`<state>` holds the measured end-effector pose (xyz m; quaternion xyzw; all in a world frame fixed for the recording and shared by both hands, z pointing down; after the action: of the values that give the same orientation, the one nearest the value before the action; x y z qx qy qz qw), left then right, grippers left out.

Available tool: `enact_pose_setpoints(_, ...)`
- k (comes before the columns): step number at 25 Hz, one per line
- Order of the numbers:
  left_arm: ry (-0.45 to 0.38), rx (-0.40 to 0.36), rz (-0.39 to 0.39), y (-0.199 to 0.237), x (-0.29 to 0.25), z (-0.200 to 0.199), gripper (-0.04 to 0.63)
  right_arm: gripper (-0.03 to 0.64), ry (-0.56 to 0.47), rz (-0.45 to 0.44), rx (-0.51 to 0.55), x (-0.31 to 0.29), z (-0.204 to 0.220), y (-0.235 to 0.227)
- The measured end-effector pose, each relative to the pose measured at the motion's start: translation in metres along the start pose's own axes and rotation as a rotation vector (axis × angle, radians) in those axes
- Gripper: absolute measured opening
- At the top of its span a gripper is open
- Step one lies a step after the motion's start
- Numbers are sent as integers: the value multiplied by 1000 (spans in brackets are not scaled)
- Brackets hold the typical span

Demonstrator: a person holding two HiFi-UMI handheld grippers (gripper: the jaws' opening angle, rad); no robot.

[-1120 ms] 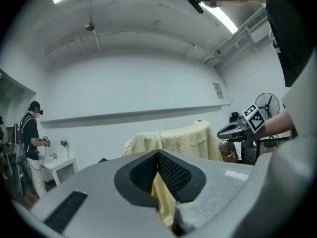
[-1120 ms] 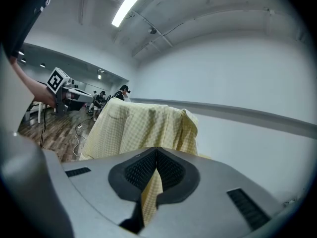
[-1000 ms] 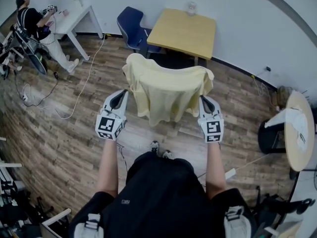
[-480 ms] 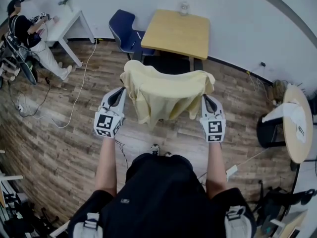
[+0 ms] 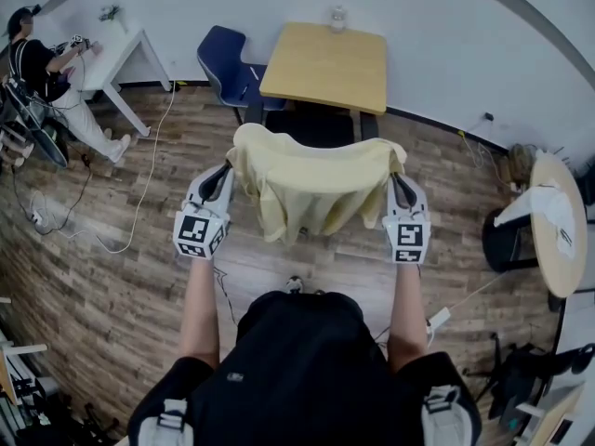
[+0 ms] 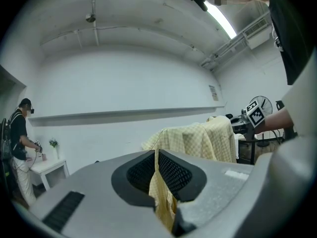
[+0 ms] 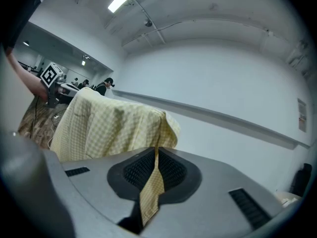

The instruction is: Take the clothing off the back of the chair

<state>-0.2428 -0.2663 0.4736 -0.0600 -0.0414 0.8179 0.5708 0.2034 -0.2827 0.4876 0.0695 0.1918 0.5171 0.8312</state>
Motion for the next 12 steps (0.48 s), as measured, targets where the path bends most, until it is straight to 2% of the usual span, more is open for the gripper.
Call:
enact_pose_setpoints(5,13,-14,16,13,-7,8,49,68,-47,76,15,-4,-5,-15)
enact_pose_setpoints(9,25,-5,69,20,-15,13,107,115,-35,78,12,-7,-5,-22)
enact_pose_setpoints(12,37,-22,94,22,-21,16,114,117,-18,82,22,-8,-7,-22)
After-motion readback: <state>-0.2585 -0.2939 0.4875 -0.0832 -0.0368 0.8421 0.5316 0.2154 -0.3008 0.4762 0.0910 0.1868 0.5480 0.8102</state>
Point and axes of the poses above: the fingertips, and each gripper's own axes: x backward along the fingers, y to its left, z out of its underside, the point moved 10 cm from there along x, backward along the fingers, and after that the axes turned 7 degrees about -z, right-handed, at the moved point
